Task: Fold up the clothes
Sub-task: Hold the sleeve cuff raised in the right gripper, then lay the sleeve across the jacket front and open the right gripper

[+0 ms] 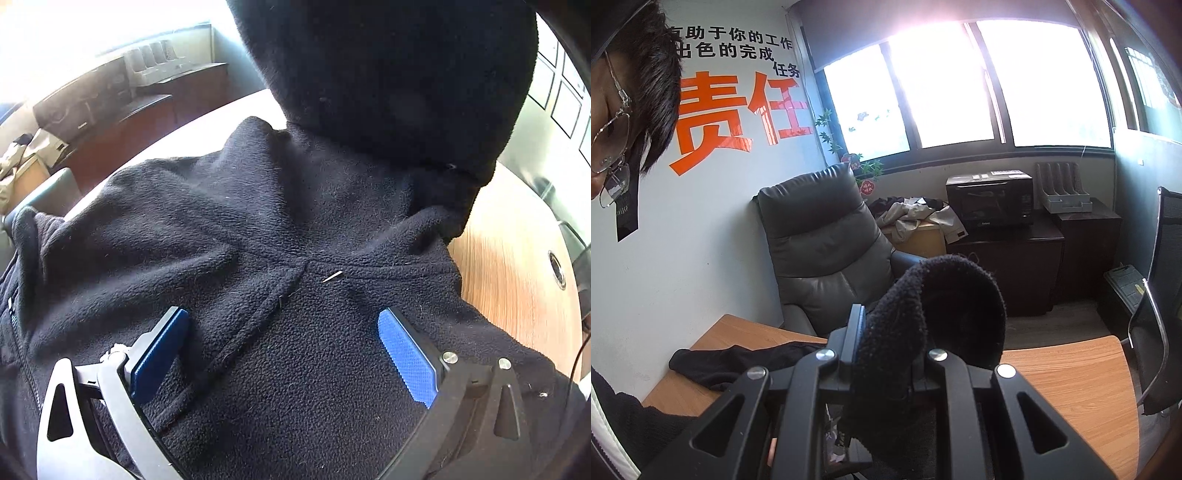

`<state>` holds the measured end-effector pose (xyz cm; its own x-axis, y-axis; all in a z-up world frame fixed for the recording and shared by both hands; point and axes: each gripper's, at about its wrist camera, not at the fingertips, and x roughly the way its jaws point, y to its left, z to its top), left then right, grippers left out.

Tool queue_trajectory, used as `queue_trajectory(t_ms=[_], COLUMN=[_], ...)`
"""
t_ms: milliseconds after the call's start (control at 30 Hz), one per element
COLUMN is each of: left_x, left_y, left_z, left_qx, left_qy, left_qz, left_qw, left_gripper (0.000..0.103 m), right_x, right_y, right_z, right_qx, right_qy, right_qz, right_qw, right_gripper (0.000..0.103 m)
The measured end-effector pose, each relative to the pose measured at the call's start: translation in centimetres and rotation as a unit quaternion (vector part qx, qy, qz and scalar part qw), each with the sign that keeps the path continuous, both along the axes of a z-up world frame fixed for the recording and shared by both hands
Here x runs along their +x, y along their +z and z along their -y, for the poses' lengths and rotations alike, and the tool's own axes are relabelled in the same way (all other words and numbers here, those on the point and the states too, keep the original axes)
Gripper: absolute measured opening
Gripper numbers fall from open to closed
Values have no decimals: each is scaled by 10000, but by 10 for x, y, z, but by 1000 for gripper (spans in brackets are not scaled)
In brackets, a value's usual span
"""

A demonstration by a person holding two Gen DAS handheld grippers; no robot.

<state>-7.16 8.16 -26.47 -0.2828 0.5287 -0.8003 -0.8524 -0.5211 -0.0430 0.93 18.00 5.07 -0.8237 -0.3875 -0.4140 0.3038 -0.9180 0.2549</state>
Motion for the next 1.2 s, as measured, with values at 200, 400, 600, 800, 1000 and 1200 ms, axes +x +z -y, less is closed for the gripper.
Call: queue_trajectory(t_ms=[200,400,600,800,1000,1200], left_x=[6,20,54,80,101,112], left_y=[28,33,13,1,-5,6], left_z=[67,178,268,293,298,331], left_qx=[120,-31,-32,76,180,561], left_qy=[715,1513,2191,2457,2789,3637], left_qz=[-586,-441,-192,-36,294,190], left_qw=[9956,9875,9755,9693,9597,9296], left_gripper=[103,103,103,103,103,103], right_x=[-8,-25,-60,-90,-108,-105], right_y=[21,14,-54,-144,-191,-229], right_z=[44,131,241,338,392,415], right_qx=[91,-63,-227,103,80,147], right_qy=[414,1068,1553,1812,2397,3163], right_qz=[-22,16,424,1085,1720,2062], right_qw=[9991,9943,9867,9774,9555,9259], right_gripper=[18,18,18,18,19,28])
